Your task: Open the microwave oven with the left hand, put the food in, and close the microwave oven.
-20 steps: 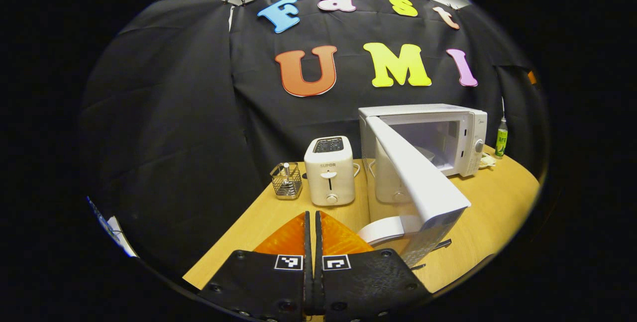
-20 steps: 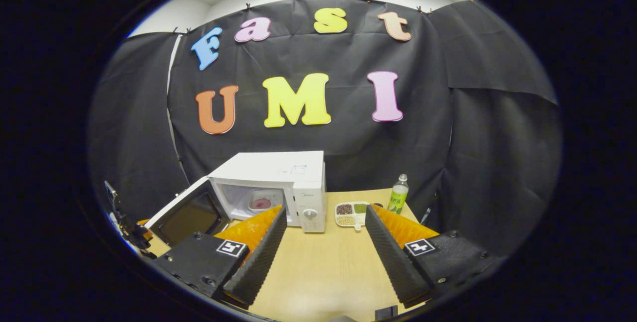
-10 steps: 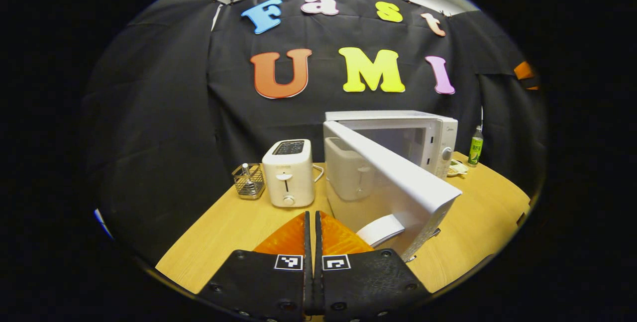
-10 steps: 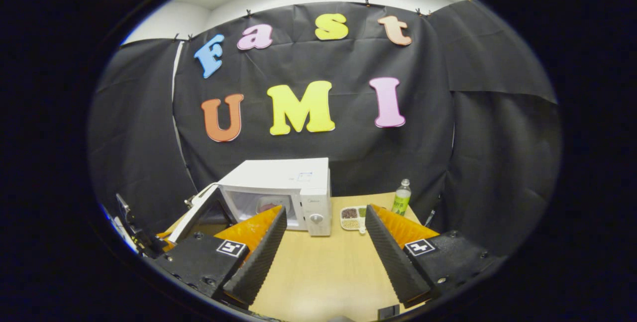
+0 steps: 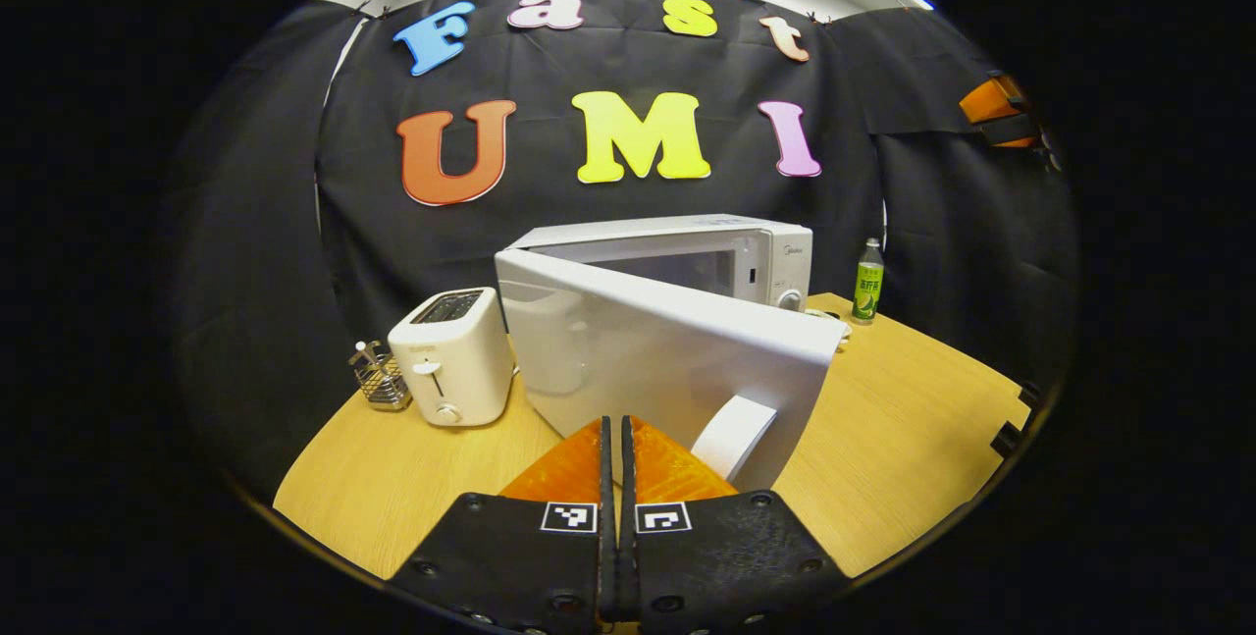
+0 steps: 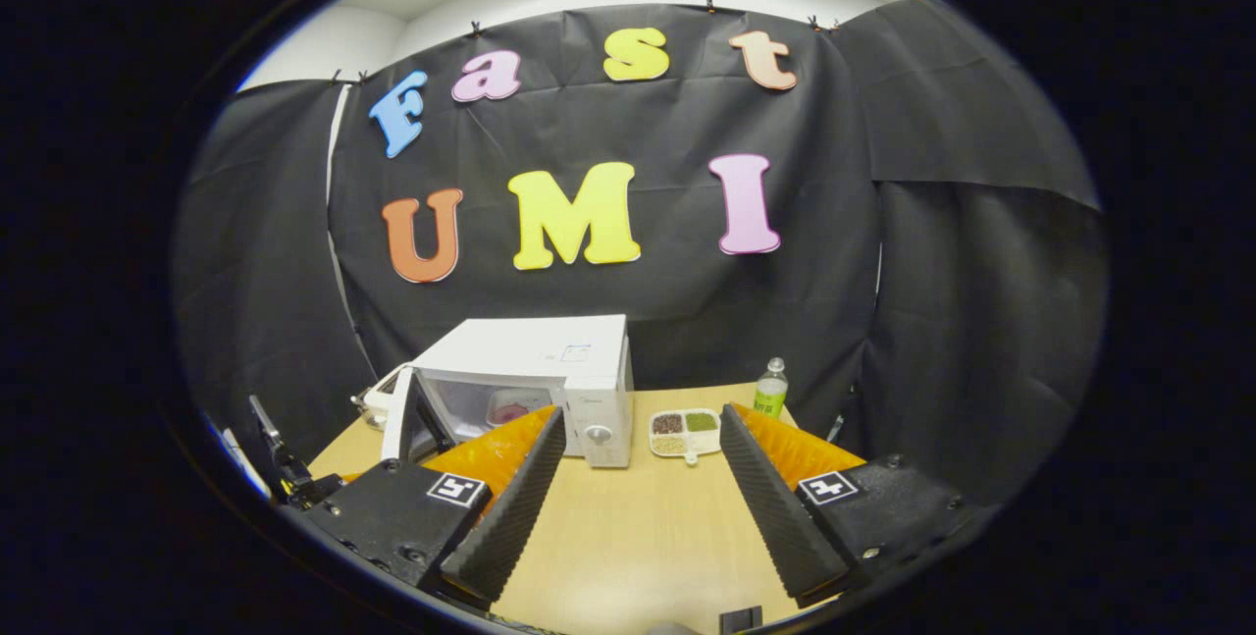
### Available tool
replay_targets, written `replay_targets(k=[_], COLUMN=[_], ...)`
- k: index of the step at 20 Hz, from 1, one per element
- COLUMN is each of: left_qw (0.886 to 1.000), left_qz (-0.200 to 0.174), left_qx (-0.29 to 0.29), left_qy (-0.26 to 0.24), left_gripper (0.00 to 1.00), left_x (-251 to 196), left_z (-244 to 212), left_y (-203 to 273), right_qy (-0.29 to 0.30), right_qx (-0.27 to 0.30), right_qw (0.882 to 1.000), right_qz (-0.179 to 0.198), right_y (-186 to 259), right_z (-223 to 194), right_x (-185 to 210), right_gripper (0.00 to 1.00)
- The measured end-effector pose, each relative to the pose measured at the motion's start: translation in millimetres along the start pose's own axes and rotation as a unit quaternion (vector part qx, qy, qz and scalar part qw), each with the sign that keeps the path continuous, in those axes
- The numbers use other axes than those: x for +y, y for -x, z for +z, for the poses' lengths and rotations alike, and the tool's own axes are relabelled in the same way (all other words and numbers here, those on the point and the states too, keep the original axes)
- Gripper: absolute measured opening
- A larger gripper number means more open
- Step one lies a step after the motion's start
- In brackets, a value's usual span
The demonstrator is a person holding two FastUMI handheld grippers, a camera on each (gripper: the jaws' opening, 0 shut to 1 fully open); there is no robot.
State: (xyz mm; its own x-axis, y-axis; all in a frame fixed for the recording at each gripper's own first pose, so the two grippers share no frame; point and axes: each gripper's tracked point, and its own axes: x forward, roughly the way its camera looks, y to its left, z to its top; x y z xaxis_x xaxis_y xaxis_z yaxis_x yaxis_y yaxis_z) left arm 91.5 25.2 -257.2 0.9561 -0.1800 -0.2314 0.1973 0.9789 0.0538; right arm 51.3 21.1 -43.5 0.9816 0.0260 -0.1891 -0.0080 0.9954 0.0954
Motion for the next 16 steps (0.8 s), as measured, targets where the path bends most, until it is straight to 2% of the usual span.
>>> replay_targets(k=[1, 4, 5, 6, 7, 8, 10, 11, 12, 13, 16], left_qw=[1.0, 1.0, 0.999, 0.999, 0.999, 0.999, 0.999, 0.998, 0.998, 0.998, 0.997], left_qz=[-0.007, -0.027, -0.032, -0.037, -0.042, -0.045, -0.049, -0.054, -0.058, -0.062, -0.068], left_qx=[0.0, -0.001, -0.002, -0.002, -0.002, -0.003, -0.006, -0.008, -0.009, -0.01, -0.015], left_qy=[0.0, -0.009, -0.012, -0.013, -0.014, -0.015, -0.015, -0.013, -0.012, -0.014, -0.014], left_gripper=[0.0, 0.0, 0.0, 0.0, 0.0, 0.0, 0.0, 0.0, 0.0, 0.0, 0.0], left_x=[-9.2, -32.5, -39.6, -46.2, -51.1, -56.3, -64.6, -70.1, -77.0, -82.9, -95.2], left_z=[2.0, 8.5, 11.7, 13.5, 16.1, 18.9, 25.1, 27.7, 29.0, 31.1, 39.3], left_y=[-7.0, -28.1, -37.1, -43.0, -50.4, -57.8, -70.7, -77.1, -83.9, -90.4, -107.7], right_qy=[-0.001, -0.01, -0.012, -0.012, -0.012, -0.01, -0.008, -0.008, -0.007, -0.006, -0.001], right_qx=[0.002, 0.008, 0.008, 0.01, 0.01, 0.011, 0.01, 0.009, 0.008, 0.007, 0.009], right_qw=[1.0, 1.0, 1.0, 1.0, 1.0, 1.0, 1.0, 1.0, 1.0, 1.0, 1.0], right_qz=[-0.002, -0.006, -0.008, -0.009, -0.009, -0.01, -0.012, -0.013, -0.013, -0.015, -0.021], right_y=[-1.0, -5.6, -7.0, -8.4, -11.3, -12.6, -16.9, -18.7, -19.8, -21.2, -22.5], right_z=[-0.2, -1.7, -1.7, -0.7, -0.4, 0.9, 3.2, 4.2, 6.4, 6.2, 7.5], right_x=[-3.9, -14.0, -17.7, -21.2, -24.3, -26.6, -32.7, -34.7, -35.9, -38.1, -44.6], right_gripper=[0.92, 0.92, 1.0, 0.92, 1.0, 0.92, 0.92, 1.0, 0.92, 1.0, 1.0])
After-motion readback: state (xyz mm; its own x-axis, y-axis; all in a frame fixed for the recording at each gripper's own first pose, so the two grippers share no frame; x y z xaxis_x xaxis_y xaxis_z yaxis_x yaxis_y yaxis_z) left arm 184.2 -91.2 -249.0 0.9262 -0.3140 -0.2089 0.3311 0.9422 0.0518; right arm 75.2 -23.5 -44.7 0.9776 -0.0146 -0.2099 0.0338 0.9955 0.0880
